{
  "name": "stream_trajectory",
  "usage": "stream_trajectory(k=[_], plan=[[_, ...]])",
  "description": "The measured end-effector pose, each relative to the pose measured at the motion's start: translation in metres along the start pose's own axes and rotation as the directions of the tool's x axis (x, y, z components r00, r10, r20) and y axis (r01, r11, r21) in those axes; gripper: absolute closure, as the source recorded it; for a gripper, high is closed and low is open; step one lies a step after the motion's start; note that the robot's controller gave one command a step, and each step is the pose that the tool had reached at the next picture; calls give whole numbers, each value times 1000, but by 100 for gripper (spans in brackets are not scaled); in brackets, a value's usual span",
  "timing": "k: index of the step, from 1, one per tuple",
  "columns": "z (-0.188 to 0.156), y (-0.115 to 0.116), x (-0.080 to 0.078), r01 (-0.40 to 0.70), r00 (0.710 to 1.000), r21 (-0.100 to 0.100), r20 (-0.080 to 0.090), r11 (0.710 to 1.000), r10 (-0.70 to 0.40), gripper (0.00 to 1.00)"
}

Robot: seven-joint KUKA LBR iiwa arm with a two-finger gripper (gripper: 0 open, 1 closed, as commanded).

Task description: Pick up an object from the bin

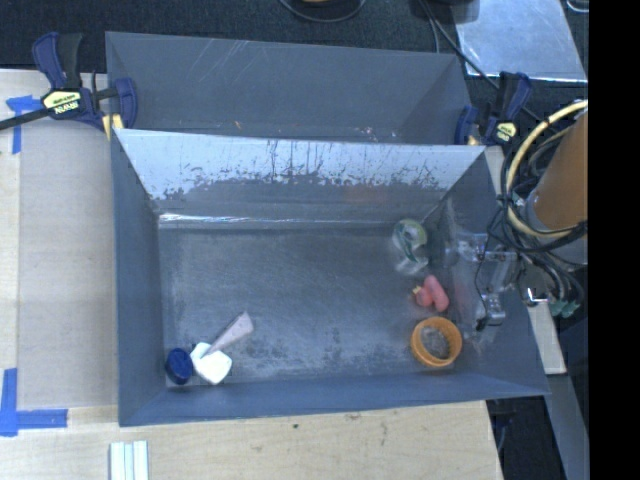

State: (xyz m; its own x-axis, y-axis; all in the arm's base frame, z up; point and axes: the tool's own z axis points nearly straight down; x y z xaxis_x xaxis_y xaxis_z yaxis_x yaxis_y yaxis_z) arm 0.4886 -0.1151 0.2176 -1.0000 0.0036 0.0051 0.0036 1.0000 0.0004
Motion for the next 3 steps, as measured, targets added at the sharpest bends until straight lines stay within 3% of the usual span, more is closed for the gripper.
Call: stream_trajectory(k=[1,2,3], plan=[[-4,1,-2,3,1000,1,8,1000,-3,0],[82,22,-24,117,993,2,8,993,-117,0],[109,19,-15,262,965,4,8,965,-262,0]])
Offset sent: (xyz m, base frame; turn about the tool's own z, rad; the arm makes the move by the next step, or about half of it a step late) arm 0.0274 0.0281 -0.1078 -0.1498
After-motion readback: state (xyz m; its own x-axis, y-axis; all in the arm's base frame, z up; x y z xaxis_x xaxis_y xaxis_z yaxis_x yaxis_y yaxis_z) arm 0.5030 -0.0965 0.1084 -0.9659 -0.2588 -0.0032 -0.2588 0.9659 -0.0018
